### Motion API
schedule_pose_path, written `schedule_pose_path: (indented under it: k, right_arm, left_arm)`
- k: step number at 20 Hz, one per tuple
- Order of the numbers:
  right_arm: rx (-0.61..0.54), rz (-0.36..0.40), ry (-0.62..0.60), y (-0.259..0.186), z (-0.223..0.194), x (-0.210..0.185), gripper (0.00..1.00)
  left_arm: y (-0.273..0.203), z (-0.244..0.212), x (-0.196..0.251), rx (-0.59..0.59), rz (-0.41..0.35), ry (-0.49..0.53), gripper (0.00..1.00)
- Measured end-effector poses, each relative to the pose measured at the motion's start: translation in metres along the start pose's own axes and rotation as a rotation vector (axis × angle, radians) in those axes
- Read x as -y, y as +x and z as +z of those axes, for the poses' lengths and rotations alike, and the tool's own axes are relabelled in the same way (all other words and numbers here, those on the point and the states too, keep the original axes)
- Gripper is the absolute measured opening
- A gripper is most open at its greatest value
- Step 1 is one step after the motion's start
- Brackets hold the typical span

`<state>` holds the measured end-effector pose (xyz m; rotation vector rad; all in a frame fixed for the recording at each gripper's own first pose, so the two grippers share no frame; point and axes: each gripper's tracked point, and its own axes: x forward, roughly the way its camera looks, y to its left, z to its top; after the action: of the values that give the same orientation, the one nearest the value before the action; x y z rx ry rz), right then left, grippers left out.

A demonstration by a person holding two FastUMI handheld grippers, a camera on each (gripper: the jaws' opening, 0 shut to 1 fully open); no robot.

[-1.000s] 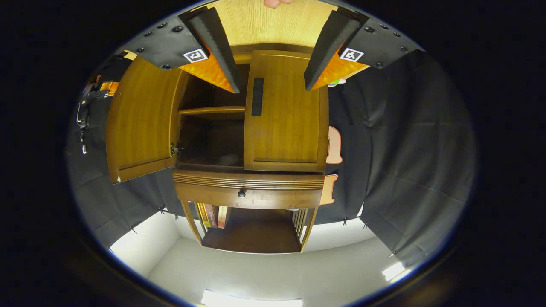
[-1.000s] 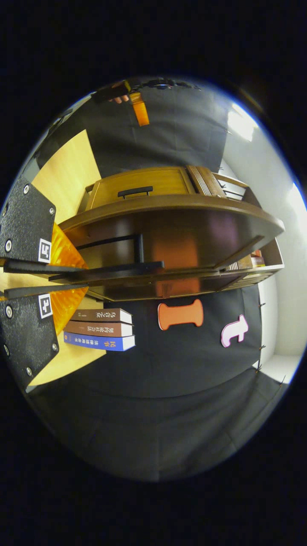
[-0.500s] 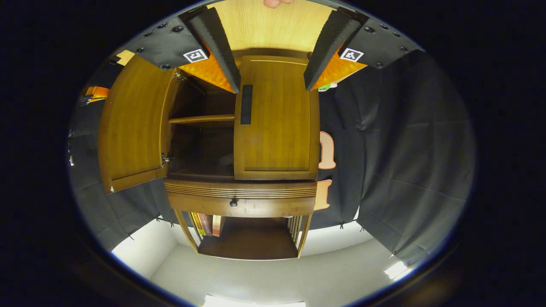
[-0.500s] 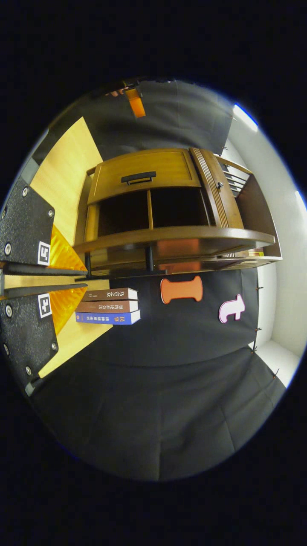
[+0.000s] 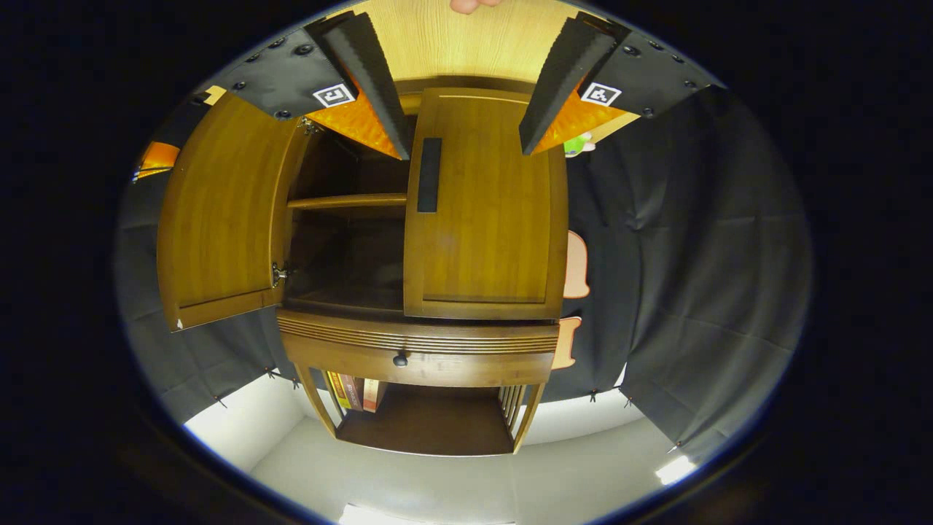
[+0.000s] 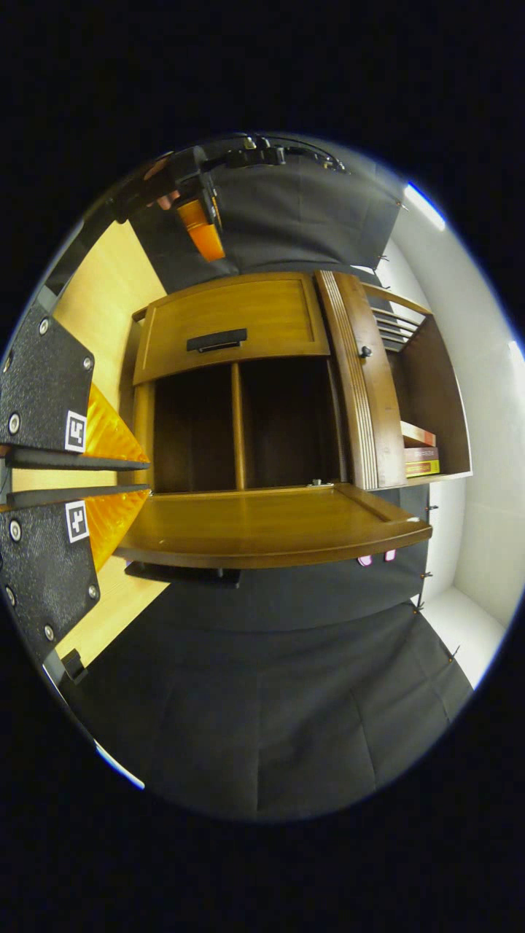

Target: Open the right door of the double-door shoe cabinet with the right hand, and open the left door with the left hand.

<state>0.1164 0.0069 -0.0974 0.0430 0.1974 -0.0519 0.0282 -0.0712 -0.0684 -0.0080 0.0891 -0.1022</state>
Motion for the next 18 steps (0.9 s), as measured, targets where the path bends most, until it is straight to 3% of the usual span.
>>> schedule_pose_path:
  k: [2, 8, 10, 11, 15, 18]
  right_arm:
    - [0.032, -0.019, -0.001, 0.007, 0.005, -0.001, 0.11]
    - [0.047, 0.011, -0.003, 0.007, 0.01, -0.011, 0.99]
    - [0.05, 0.018, -0.006, 0.004, 0.011, -0.014, 1.0]
    - [0.053, 0.026, -0.009, 0.003, 0.012, -0.016, 0.91]
    - [0.027, 0.026, 0.008, -0.005, 0.002, -0.016, 0.91]
    - [0.011, 0.002, 0.047, -0.008, -0.001, -0.014, 0.91]
  left_arm:
    - [0.02, -0.001, 0.005, -0.006, -0.022, -0.008, 0.94]
    - [0.081, -0.015, 0.018, -0.015, -0.064, 0.0, 0.94]
    - [0.103, -0.023, 0.027, -0.01, -0.083, 0.022, 0.95]
    - [0.116, -0.028, 0.031, -0.013, -0.095, 0.024, 0.94]
    - [0.169, -0.054, 0.045, -0.029, -0.124, 0.036, 0.97]
    - [0.203, -0.074, 0.039, -0.067, -0.081, 0.058, 0.95]
